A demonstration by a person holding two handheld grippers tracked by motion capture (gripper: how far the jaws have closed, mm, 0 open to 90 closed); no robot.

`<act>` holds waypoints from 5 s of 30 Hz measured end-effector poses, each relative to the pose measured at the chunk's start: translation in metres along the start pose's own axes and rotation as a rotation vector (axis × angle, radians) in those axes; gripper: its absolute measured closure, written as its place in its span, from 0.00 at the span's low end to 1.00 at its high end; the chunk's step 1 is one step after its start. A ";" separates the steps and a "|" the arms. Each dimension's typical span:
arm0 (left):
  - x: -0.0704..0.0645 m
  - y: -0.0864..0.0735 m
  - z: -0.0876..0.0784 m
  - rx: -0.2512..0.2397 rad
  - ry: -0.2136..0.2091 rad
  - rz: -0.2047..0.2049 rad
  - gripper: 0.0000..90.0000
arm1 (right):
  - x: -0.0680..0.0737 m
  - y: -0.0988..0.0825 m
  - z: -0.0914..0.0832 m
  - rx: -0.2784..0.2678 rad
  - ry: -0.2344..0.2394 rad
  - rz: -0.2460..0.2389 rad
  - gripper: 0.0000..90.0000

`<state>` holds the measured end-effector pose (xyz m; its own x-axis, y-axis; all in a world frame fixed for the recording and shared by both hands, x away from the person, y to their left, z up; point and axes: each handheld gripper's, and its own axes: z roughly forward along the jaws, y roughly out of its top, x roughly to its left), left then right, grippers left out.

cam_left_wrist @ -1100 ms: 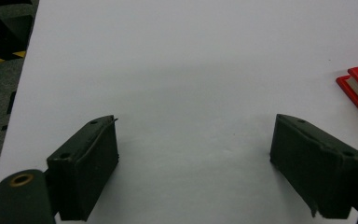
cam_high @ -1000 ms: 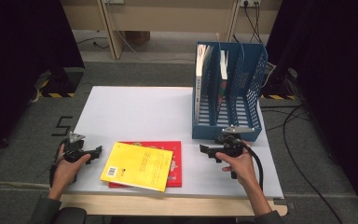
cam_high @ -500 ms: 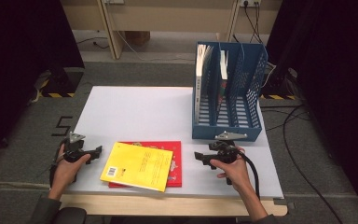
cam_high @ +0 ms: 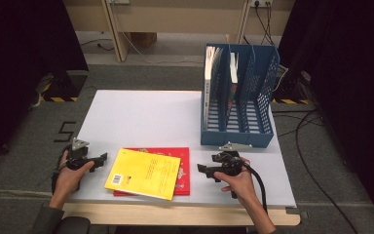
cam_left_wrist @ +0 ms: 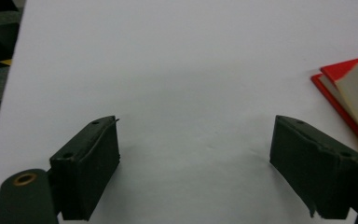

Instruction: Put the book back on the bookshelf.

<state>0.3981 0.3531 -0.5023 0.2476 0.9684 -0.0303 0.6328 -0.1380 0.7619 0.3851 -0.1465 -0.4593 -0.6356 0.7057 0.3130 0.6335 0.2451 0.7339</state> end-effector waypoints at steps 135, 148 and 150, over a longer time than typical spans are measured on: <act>-0.072 0.006 -0.019 -0.043 -0.081 0.096 0.16 | 0.026 0.129 -0.095 0.098 -0.163 -0.170 0.83; -0.067 0.001 -0.013 -0.007 -0.075 0.096 0.16 | 0.006 0.116 -0.101 0.087 -0.115 -0.064 0.80; -0.067 0.001 -0.013 -0.003 -0.078 0.095 0.16 | 0.006 0.117 -0.101 0.091 -0.113 -0.057 0.80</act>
<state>0.3727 0.2909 -0.4917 0.3630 0.9318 -0.0083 0.6019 -0.2277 0.7654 0.4104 -0.1808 -0.3109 -0.6213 0.7580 0.1986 0.6385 0.3428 0.6891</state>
